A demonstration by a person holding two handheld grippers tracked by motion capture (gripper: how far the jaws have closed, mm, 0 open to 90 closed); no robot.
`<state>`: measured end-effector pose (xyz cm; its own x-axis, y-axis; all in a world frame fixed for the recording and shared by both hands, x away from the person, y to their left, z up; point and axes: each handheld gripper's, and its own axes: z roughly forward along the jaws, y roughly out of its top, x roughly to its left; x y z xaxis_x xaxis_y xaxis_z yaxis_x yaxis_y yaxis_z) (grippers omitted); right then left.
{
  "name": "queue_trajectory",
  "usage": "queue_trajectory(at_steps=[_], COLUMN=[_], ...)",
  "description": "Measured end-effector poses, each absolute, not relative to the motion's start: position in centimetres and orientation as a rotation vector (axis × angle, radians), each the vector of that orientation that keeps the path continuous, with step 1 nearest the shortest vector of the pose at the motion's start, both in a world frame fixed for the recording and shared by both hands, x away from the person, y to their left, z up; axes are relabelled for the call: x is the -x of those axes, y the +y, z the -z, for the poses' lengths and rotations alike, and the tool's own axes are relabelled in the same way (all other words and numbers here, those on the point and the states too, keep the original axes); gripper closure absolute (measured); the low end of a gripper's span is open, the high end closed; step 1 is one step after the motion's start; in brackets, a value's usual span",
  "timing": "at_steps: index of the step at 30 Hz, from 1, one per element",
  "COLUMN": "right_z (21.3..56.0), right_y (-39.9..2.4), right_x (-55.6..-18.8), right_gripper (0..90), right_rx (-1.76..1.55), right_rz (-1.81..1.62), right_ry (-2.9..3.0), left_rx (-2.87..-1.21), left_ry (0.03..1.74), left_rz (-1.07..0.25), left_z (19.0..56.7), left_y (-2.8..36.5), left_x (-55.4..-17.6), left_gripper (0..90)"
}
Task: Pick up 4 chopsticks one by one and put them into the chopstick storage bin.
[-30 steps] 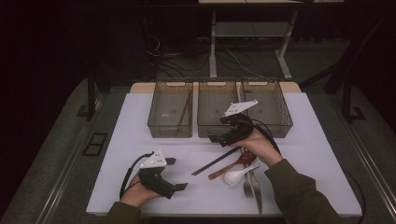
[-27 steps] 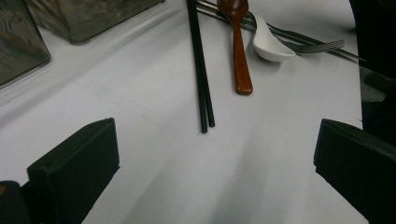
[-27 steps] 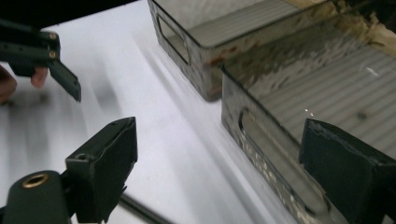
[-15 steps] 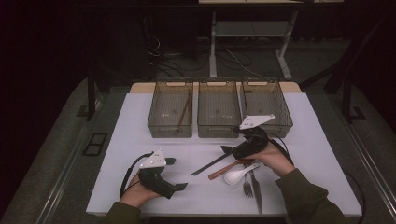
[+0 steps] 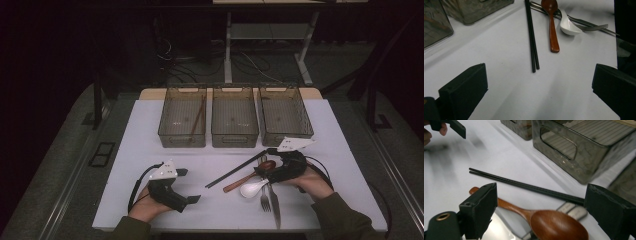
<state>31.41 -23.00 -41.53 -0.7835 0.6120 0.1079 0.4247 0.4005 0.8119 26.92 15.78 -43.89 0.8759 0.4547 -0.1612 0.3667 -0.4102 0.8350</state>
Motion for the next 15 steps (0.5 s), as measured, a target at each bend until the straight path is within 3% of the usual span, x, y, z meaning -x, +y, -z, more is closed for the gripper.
queue_trajectory(at_steps=[15], right_z=[43.2], right_y=[-26.6], right_x=[-28.4], right_gripper=[11.5], right_rx=[-0.992], right_rz=[-1.302], right_ry=[2.368], left_rx=[-2.040], left_ry=[0.607], left_rz=[-0.113], left_z=[43.9], left_y=[15.8], left_x=[-26.9], left_gripper=[0.0])
